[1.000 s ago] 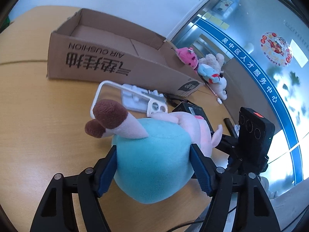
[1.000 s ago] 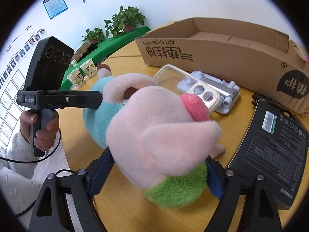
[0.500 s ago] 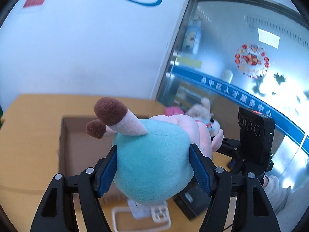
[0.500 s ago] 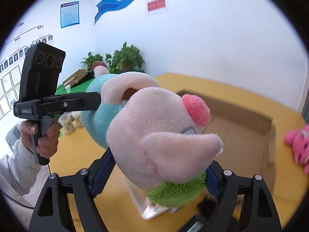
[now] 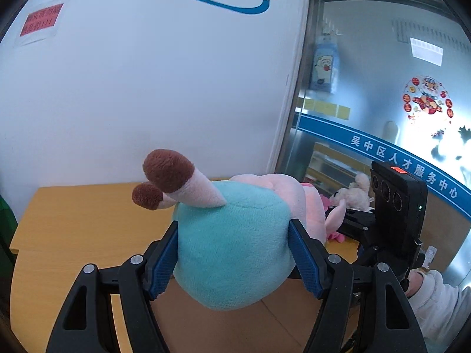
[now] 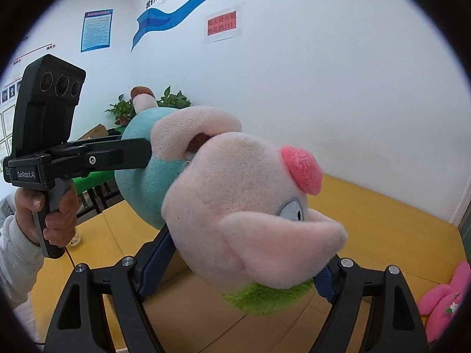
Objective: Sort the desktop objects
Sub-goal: 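Carry the pig plush with the right gripper into the cardboard box and release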
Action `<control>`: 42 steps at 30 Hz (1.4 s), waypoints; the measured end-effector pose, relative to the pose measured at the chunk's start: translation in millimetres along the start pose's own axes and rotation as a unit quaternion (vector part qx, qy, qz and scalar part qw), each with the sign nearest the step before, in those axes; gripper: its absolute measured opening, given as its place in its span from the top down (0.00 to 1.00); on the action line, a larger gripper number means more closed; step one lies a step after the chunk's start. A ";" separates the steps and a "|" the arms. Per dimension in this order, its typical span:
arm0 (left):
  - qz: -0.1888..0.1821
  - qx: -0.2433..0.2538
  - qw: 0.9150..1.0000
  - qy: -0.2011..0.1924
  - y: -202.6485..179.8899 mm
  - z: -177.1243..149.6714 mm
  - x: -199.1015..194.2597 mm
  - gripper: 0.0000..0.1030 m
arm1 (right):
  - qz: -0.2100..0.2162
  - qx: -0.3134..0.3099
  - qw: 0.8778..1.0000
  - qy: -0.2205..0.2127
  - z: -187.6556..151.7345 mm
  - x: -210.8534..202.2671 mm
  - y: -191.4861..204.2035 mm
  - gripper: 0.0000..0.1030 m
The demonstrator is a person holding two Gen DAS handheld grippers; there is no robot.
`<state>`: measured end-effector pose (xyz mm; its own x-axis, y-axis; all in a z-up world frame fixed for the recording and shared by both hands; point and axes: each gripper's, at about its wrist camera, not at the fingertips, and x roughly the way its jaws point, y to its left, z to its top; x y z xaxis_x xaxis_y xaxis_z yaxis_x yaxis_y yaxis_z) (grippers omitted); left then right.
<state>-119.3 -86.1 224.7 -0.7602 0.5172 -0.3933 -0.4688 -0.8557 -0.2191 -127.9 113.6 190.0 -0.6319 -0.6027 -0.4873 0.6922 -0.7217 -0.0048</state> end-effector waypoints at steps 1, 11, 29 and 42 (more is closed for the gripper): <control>0.003 -0.009 1.000 0.010 12.6 -1.5 15.2 0.33 | -0.002 -0.002 1.000 0.003 -2.0 9.0 -5.1 0.20; 0.061 -0.089 0.982 0.155 116.3 -77.8 155.7 0.33 | -0.041 0.011 0.995 0.087 -88.8 170.2 -37.1 0.24; 0.089 -0.092 0.958 0.258 121.2 -108.4 158.6 0.33 | 0.039 0.053 0.983 0.170 -104.2 163.2 -24.4 0.19; 0.127 -0.085 0.961 0.229 100.7 -112.4 87.8 0.33 | 0.026 0.063 0.978 0.198 -92.6 140.4 -22.8 0.19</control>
<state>-182.7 -128.8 67.7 -0.5443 0.2633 -0.7965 -0.1849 -0.9638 -0.1922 -200.2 76.9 40.8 -0.3949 -0.4785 -0.7843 0.6554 -0.7450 0.1246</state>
